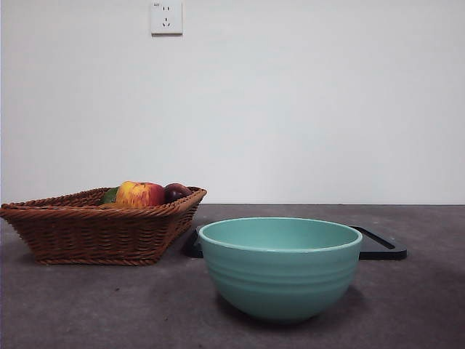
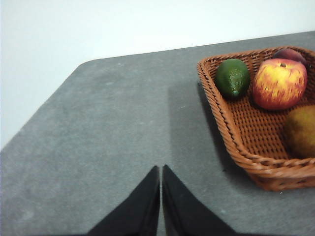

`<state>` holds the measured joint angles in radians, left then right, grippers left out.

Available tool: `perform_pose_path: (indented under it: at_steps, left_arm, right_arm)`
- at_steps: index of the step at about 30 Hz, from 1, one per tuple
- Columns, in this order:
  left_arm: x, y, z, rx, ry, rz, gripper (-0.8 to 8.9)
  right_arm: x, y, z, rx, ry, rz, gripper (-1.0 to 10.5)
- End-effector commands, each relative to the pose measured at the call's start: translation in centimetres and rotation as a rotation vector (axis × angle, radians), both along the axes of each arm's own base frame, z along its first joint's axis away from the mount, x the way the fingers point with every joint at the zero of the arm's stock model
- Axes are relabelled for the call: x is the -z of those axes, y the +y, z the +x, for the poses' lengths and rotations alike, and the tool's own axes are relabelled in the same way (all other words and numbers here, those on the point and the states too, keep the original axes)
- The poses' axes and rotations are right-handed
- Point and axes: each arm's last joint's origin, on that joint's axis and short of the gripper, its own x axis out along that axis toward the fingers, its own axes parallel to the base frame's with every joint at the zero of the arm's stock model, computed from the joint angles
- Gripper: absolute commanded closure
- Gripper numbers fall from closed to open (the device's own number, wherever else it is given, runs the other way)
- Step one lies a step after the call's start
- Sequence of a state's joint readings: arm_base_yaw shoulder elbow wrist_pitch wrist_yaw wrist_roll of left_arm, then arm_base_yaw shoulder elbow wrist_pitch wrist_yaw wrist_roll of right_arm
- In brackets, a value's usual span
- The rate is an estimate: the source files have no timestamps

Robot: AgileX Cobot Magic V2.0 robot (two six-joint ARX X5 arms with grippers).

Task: Pick up the wifruite, put it on the bowl, pick up the plate, put it on desk

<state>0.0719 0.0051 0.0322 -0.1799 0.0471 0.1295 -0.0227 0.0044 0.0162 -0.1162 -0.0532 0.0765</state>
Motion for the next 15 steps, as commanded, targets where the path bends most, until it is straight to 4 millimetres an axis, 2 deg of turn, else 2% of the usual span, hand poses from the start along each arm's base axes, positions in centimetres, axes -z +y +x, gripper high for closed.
perform_pose_path:
  at_steps: [1,10,15]
  left_arm:
    - [0.72,0.04,0.08,-0.032,0.019,-0.165,8.05]
    - [0.71,0.04,0.08,-0.070,0.013,-0.391,8.05]
    - [-0.06,0.03,-0.04,-0.079,-0.010,-0.482,8.05]
  right_arm:
    - [-0.08,0.03,0.03,-0.007,-0.017,0.032,9.4]
    - [0.07,0.02,0.02,0.009,0.004,0.149,9.4]
    - [-0.33,0.08,-0.04,-0.010,-0.007,0.188,9.4]
